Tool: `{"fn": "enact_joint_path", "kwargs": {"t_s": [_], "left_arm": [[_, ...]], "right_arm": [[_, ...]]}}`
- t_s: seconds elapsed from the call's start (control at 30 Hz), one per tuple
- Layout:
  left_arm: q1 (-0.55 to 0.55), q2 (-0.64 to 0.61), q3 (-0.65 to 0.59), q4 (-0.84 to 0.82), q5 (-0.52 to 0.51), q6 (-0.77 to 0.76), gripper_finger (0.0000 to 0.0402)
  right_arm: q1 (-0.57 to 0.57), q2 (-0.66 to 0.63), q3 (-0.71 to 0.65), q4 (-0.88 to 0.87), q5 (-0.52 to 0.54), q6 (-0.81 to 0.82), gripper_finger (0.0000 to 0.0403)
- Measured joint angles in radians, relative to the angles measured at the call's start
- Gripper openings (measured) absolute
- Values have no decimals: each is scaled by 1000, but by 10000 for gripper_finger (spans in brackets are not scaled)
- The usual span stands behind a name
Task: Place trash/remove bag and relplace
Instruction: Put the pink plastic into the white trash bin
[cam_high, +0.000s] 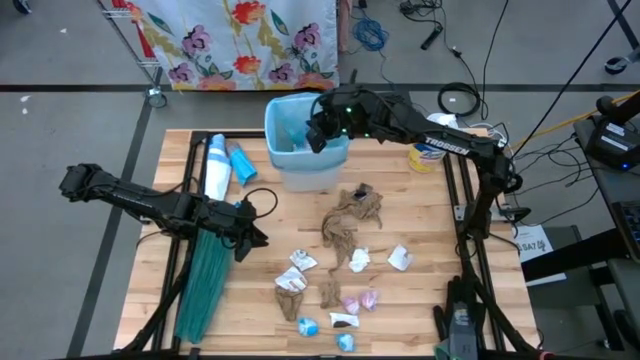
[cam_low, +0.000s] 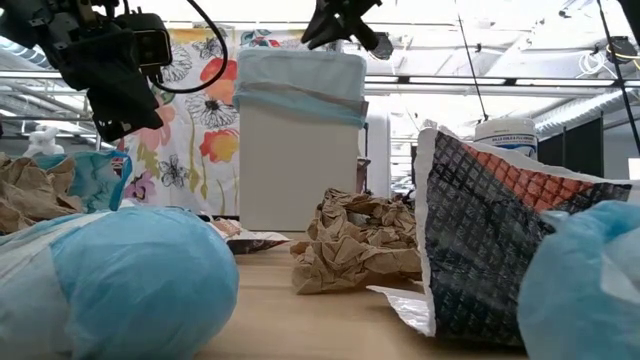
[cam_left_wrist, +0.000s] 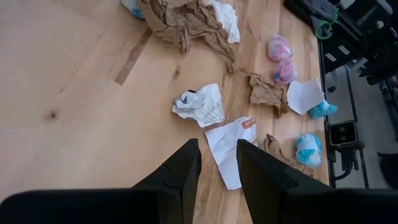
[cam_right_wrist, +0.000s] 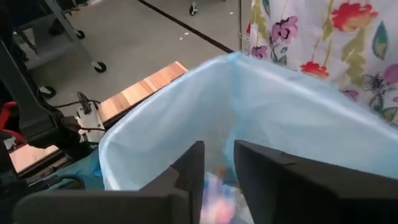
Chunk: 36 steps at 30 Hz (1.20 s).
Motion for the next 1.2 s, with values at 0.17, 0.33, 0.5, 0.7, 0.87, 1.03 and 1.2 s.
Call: {"fn": "enact_joint_path", "kwargs": {"t_s": [0.17, 0.33, 0.5, 0.7, 0.87, 1.03, 1.2], "left_arm": [[0, 2, 0, 12, -62, 0, 109], [0, 3, 0, 9, -65, 0, 109], [0, 3, 0, 11, -77, 0, 109], [0, 3, 0, 53, -99, 83, 109], [-2, 3, 0, 86, -104, 138, 109], [-2, 3, 0, 87, -104, 137, 109], [-2, 3, 0, 85, -103, 135, 109]], "right_arm": [[-5, -33, -2, -110, -1, 22, 111], [14, -141, -1, -313, 1, 111, 110], [81, -233, -1, -520, 5, 255, 98], [271, -252, -3, -822, 85, 517, 89], [469, -246, -80, -884, 147, 769, 89], [650, -239, -241, -773, 148, 1020, 89], [775, -238, -423, -513, 148, 1153, 89]]}}
